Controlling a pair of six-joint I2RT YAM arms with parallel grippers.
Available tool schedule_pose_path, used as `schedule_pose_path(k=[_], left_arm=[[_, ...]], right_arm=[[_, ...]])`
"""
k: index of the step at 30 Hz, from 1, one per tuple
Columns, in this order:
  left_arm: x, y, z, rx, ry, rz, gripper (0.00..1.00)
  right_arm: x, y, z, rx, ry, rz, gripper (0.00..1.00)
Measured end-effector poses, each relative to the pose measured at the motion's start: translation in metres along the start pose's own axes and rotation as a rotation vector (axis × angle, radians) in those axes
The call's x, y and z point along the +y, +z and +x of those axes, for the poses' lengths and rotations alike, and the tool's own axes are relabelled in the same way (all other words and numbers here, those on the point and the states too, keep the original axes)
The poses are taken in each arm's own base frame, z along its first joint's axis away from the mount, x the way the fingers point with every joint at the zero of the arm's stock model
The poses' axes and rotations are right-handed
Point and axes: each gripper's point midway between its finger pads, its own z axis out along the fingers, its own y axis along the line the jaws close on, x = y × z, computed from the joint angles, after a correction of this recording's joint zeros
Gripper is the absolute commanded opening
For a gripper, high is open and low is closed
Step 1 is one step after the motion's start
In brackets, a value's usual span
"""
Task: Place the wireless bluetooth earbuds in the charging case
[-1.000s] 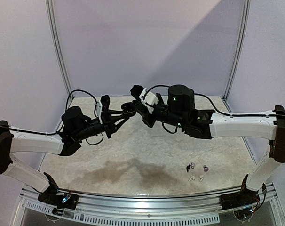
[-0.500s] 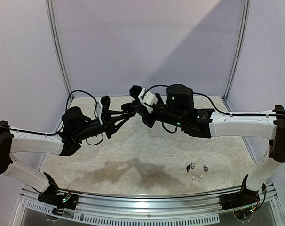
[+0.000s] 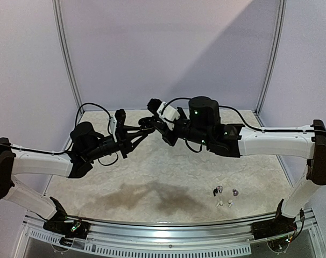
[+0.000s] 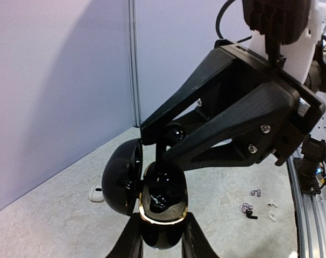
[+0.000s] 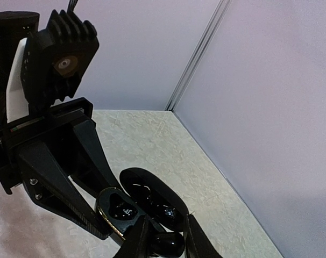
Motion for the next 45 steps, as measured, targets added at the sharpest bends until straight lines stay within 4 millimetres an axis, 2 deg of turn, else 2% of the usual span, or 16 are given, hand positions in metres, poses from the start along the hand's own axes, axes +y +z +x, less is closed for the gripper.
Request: schedule_pose_path(k=[19,27,35,45], left_arm=[[0.001,0.0,0.001,0.002,-0.004,-0.005,0.0],[0.001,0.0,0.0,0.001,-0.004,-0.008,0.0],[0.002,0.0,0.0,0.001,-0.003,-0.012,0.0],[0.003,0.0,0.0,0.001,0.07,-0.019,0.0]], right_arm=[[0.0,0.008,-0.001,0.021,0.008,-0.009,0.22],[0.0,0.01,-0.002,0.041,0.025,-0.015,0.18],[-0.001,0.013,-0.003,0.08,0.053,-0.022,0.05],[-0.001,0.007,-0.007,0.158,0.138,-0.054,0.02]])
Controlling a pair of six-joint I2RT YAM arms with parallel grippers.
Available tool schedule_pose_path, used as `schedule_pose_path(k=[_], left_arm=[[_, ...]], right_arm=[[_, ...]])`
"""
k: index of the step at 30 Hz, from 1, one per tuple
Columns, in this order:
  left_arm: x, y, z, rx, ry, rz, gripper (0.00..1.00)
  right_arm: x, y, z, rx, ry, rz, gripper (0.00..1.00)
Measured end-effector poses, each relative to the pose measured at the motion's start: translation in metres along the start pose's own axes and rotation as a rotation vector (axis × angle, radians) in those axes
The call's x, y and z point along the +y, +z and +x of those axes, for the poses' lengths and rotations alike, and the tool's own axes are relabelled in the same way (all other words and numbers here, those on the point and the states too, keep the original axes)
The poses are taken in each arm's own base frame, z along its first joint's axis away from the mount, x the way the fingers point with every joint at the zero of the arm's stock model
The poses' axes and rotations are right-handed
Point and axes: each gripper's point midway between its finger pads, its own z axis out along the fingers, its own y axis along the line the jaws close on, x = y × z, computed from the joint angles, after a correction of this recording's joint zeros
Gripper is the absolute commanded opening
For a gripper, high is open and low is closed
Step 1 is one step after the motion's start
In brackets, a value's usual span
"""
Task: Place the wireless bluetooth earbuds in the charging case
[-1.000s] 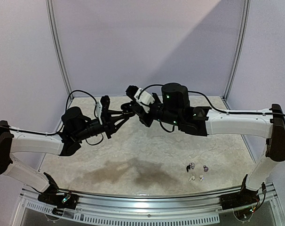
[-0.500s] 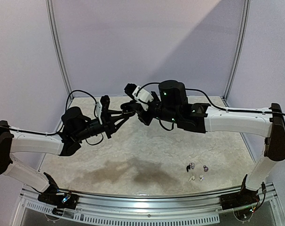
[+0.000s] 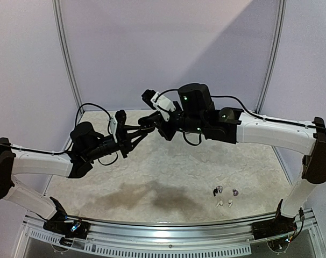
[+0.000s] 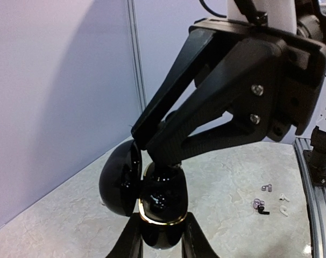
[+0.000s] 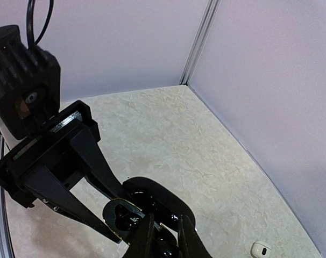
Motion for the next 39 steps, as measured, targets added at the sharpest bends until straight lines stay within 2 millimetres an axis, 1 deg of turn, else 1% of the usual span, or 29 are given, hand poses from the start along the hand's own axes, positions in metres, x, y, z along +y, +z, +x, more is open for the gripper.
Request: schedule_pose_path(k=[5,9,12,14,16,19,21,23,26,29,31,34,36,39], left_arm=[[0.002,0.0,0.0,0.001,0.008,-0.009,0.0],[0.003,0.0,0.0,0.002,-0.015,-0.015,0.0],[0.004,0.0,0.001,0.003,-0.028,-0.021,0.0],[0.005,0.0,0.001,0.005,-0.03,-0.028,0.0],[0.006,0.0,0.002,0.007,-0.03,-0.037,0.0],[0.008,-0.001,0.004,0.015,-0.033,-0.049,0.0],[0.009,-0.001,0.006,0.022,-0.035,-0.054,0.0],[0.009,-0.001,0.008,0.031,-0.038,-0.058,0.0],[0.01,-0.001,0.009,0.034,-0.039,-0.062,0.0],[0.01,-0.001,0.009,0.035,-0.038,-0.063,0.0],[0.01,-0.001,0.009,0.035,-0.038,-0.063,0.0],[0.01,-0.001,0.009,0.035,-0.038,-0.063,0.0],[0.01,-0.001,0.009,0.035,-0.038,-0.063,0.0],[0.01,-0.001,0.009,0.035,-0.038,-0.063,0.0]], right_arm=[[-0.001,-0.004,-0.005,0.018,0.036,-0.004,0.02],[-0.001,-0.005,-0.001,0.036,0.063,-0.005,0.02],[-0.004,-0.01,0.009,0.095,0.103,0.009,0.02],[-0.01,-0.019,0.019,0.152,0.157,0.027,0.02],[-0.019,-0.03,0.033,0.219,0.226,0.052,0.02],[-0.032,-0.045,0.065,0.342,0.362,0.107,0.02],[-0.034,-0.051,0.099,0.455,0.454,0.139,0.02],[-0.03,-0.055,0.136,0.575,0.528,0.165,0.02],[-0.014,-0.054,0.195,0.778,0.607,0.187,0.03],[0.006,-0.051,0.245,0.956,0.66,0.184,0.04],[0.021,-0.052,0.274,1.056,0.692,0.173,0.04],[0.036,-0.057,0.3,1.163,0.73,0.156,0.07],[0.042,-0.058,0.31,1.203,0.745,0.148,0.12],[0.048,-0.061,0.321,1.254,0.759,0.15,0.17]])
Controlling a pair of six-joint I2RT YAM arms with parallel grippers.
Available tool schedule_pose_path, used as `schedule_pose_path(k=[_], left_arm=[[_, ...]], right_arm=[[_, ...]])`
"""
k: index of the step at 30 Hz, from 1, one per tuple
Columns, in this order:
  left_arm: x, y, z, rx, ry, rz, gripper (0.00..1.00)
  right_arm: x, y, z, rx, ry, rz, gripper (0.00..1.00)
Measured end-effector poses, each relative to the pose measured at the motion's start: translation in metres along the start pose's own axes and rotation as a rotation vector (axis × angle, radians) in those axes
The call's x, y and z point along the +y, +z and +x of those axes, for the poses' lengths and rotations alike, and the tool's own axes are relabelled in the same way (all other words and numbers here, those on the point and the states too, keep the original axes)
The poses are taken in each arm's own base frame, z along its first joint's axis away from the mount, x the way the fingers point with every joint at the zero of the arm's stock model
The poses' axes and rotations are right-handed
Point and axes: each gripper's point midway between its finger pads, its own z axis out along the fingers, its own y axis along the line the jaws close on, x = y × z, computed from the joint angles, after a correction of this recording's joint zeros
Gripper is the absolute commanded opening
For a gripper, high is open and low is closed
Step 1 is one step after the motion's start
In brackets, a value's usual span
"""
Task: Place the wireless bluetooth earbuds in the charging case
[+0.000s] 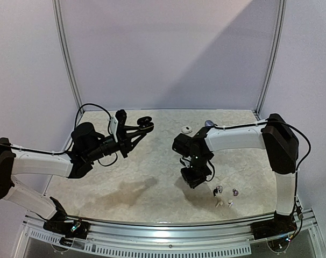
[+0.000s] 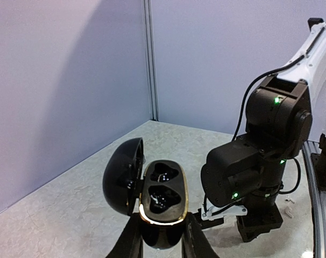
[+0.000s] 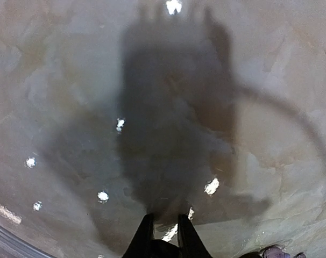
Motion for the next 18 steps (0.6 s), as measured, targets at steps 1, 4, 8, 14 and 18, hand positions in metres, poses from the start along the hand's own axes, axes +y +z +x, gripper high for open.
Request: schedule_pose_path(k=[1,4,8,14,18], left_arm=[[0.0,0.0,0.0,0.0,0.0,0.0,0.0],[0.0,0.0,0.0,0.0,0.006,0.0,0.0],[0.0001,0.0,0.0,0.0,0.018,-0.001,0.0],[0.0002,0.0,0.0,0.0,0.026,-0.001,0.0],[0.0002,0.0,0.0,0.0,0.026,-0.001,0.0]], right_arm=[[-0.001,0.0024,0.002,0.014,0.003,0.006,0.18],[0.0002,0.0026,0.001,0.025,0.006,0.009,0.23],[0.0011,0.0024,0.0005,0.032,0.004,0.01,0.3],[0.0012,0.0019,0.0,0.045,-0.003,0.021,0.35],[-0.0032,0.0013,-0.0012,0.051,-0.013,0.054,0.37]])
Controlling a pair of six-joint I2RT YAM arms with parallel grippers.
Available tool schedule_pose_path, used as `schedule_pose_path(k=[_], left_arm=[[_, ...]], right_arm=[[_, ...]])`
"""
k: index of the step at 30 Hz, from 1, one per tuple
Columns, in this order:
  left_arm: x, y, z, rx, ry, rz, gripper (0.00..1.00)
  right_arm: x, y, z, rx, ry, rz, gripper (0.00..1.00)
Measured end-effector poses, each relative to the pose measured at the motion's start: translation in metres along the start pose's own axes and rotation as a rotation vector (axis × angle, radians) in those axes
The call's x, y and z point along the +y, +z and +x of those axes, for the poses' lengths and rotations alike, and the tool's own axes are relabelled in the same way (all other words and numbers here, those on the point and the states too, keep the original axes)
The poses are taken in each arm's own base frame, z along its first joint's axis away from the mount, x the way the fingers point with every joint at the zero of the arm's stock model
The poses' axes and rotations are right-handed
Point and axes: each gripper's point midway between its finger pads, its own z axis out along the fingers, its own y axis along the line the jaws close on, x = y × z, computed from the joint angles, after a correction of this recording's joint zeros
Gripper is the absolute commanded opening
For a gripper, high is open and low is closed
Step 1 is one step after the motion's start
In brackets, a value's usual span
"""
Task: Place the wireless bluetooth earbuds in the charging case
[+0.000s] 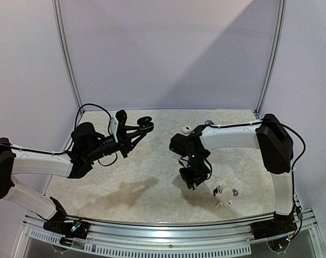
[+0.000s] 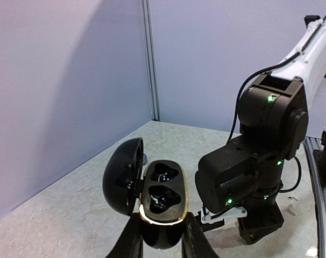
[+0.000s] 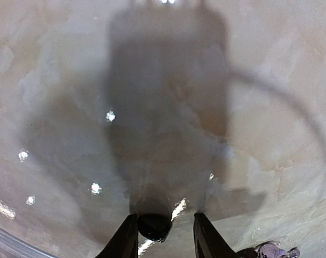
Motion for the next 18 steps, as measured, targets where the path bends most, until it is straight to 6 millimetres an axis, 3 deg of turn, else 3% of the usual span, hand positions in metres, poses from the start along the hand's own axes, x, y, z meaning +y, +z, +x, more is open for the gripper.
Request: schedule_pose_path(k=[18], left_arm=[[-0.0002,-0.0004,-0.0002,0.0,0.019,0.0,0.0]], right_arm=[[0.0043,-0.0048,-0.0083,-0.028,-0.121,-0.01,0.31]])
